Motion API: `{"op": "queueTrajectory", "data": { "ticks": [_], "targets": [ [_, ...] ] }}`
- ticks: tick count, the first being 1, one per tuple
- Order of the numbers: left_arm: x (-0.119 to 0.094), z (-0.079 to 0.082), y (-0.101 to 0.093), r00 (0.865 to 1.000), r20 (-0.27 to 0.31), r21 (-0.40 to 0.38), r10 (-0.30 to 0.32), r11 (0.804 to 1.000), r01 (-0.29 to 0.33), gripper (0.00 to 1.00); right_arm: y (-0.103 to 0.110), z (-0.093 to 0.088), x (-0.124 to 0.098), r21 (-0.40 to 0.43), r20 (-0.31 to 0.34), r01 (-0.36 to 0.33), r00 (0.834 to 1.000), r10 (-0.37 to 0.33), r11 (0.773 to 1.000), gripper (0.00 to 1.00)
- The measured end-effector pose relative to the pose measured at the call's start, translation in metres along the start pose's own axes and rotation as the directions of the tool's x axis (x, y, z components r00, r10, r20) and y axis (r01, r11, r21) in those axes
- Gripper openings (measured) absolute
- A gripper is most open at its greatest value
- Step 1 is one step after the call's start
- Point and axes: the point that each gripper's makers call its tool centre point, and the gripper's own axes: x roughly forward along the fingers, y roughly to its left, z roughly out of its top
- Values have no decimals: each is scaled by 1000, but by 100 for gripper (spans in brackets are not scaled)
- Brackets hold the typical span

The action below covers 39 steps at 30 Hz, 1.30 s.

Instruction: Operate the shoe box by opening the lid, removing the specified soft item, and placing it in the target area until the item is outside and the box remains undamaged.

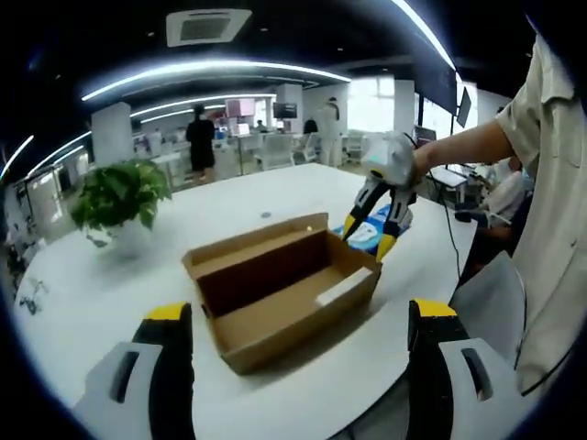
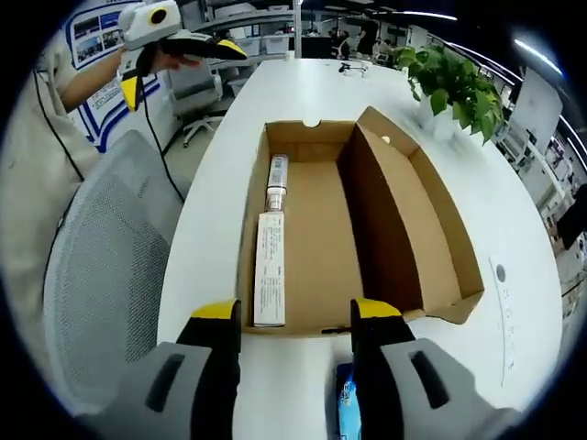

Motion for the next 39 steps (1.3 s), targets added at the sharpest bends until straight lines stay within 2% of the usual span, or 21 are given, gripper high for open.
{"op": "queueTrajectory", "data": {
  "ticks": [7, 16, 19, 31, 39],
  "targets": [
    [-1, 1, -1, 1000, 15, -8, -12, 1000, 12, 100, 3, 1, 19, -15, -24, -37, 999, 37, 999, 43],
    [-2, -7, 1, 1000, -2, -7, 4, 1000, -4, 100, 2, 0, 36, 0, -49, -71, 996, 71, 998, 41],
    [-2, -10, 2, 1000, -8, -12, 8, 1000, -8, 100, 2, -5, 41, -17, -81, -75, 994, 73, 997, 41],
    [-2, -17, 1, 1000, -22, -29, 22, 999, -22, 100, -7, -4, 39, -59, -86, -45, 996, 40, 997, 43],
    [-5, -17, 1, 999, -20, -32, 30, 999, -30, 100, 4, 0, 45, -36, -77, -90, 993, 88, 995, 40]
  ]
}}
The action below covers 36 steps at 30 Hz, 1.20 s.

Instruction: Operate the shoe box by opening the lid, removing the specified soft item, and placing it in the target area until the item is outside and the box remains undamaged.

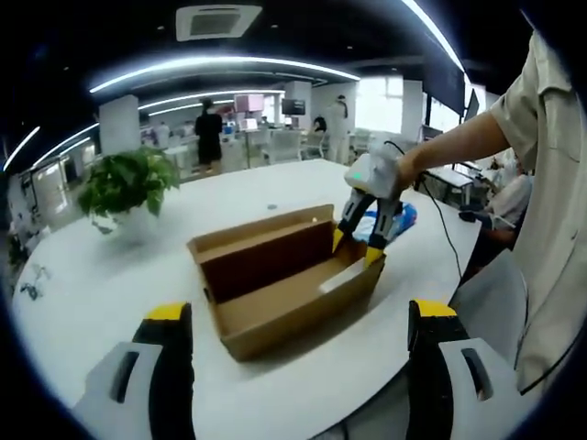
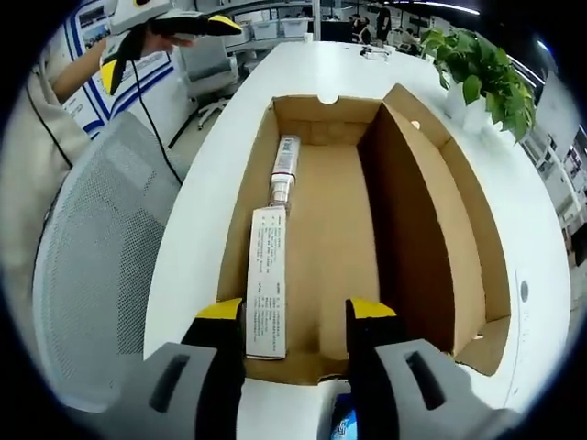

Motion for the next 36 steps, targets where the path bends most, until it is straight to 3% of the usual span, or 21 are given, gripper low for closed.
{"op": "queueTrajectory", "data": {
  "ticks": [15, 25, 28, 36],
  "targets": [
    [-2, -3, -1, 1000, -11, 8, 9, 1000, -9, 100, 8, 2, 16, 0, -10, -8, 1000, 8, 1000, 18],
    [-4, -2, -1, 1000, -6, 13, 14, 1000, -14, 100, 8, 4, 14, 26, -3, 12, 1000, -11, 1000, 16],
    [-5, -2, -2, 1000, -5, 14, 13, 1000, -13, 100, 7, 7, 11, 65, 14, 17, 1000, -18, 998, 15],
    [-5, -2, -2, 1000, -7, 17, 14, 1000, -14, 100, 0, 24, -6, 65, 62, 62, 996, -66, 996, 15]
  ]
}}
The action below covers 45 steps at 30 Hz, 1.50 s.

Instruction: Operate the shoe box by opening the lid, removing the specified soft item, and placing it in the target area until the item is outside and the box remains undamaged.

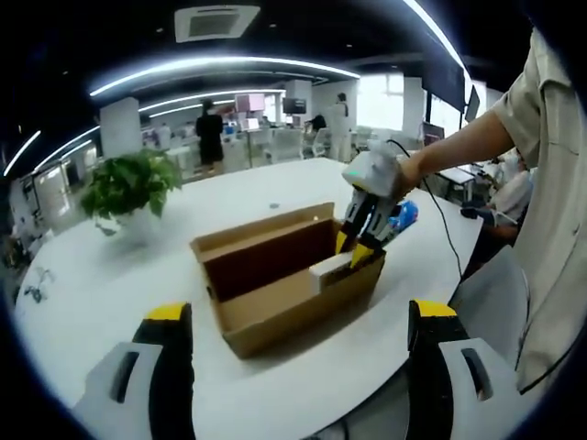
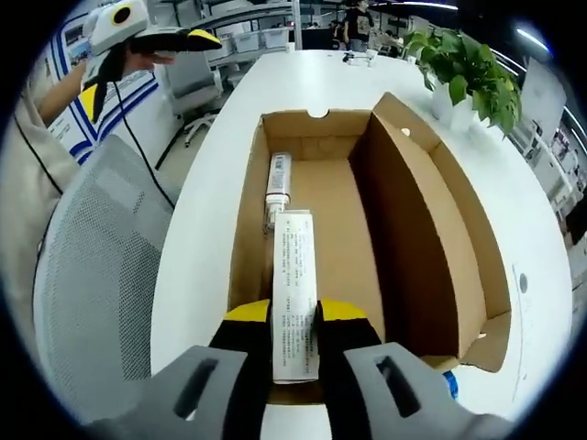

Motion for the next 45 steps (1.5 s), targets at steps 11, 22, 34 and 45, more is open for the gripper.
{"op": "queueTrajectory", "data": {
  "ticks": [11, 22, 34, 45],
  "targets": [
    [0, 3, -2, 1000, 9, 2, 0, 1000, 0, 100, -2, 34, -34, -68, 25, 29, 999, -28, 997, 15],
    [-1, 7, -7, 1000, 28, -8, -6, 1000, 6, 100, -3, 56, -74, -120, 29, 67, 998, -64, 991, 15],
    [-5, 11, -10, 998, 57, -23, -10, 1000, 12, 100, -15, 76, -126, -158, 72, 121, 991, -111, 980, 15],
    [-8, 16, -11, 997, 78, -32, -22, 999, 25, 100, -29, 74, -163, -182, 79, 159, 986, -146, 970, 15]
  ]
}}
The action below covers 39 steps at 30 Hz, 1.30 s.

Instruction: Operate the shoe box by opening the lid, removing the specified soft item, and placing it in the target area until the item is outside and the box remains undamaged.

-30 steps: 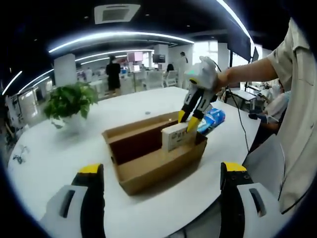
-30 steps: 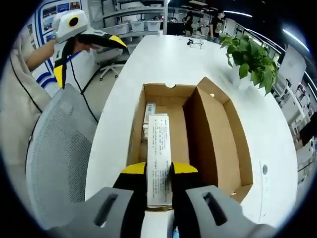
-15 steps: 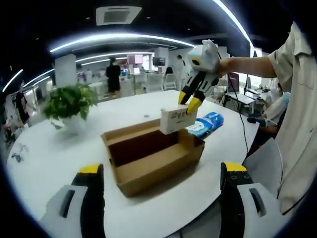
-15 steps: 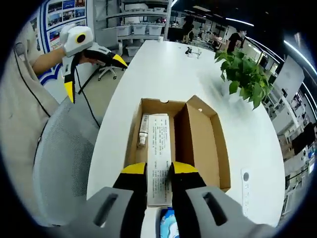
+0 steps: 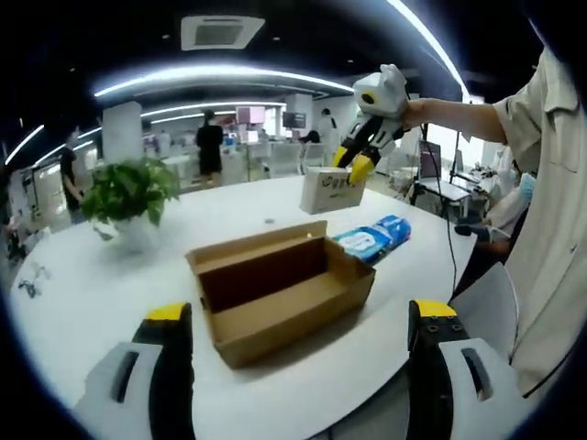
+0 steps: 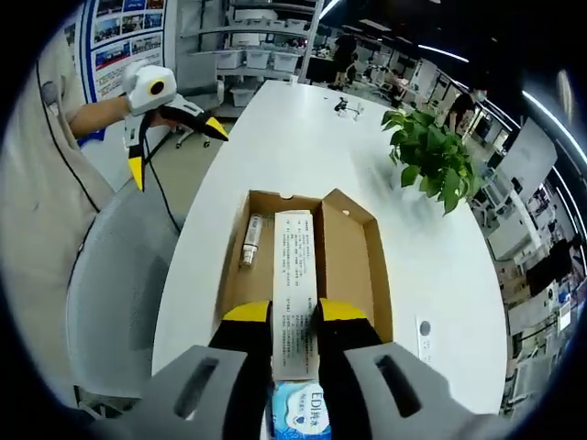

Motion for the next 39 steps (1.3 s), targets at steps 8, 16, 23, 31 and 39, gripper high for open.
{"op": "queueTrajectory", "data": {
  "ticks": [8, 16, 23, 31, 39],
  "targets": [
    [1, 2, -2, 1000, 1, 1, -12, 1000, 12, 100, -15, -17, -22, 6, -10, 37, 999, -37, 999, 15],
    [3, 3, -5, 1000, -7, 12, -20, 1000, 20, 100, -23, -38, -42, 11, -37, 67, 997, -67, 998, 15],
    [5, 4, -5, 1000, -8, 14, -23, 1000, 23, 100, -35, -62, -58, 22, -66, 95, 993, -94, 995, 15],
    [7, 2, -3, 999, -23, 14, -24, 1000, 24, 100, -47, -96, -70, 18, -114, 119, 987, -117, 993, 15],
    [16, 0, 0, 998, -51, 24, -31, 999, 32, 100, -60, -133, -72, 9, -181, 125, 976, -122, 992, 15]
  ]
}}
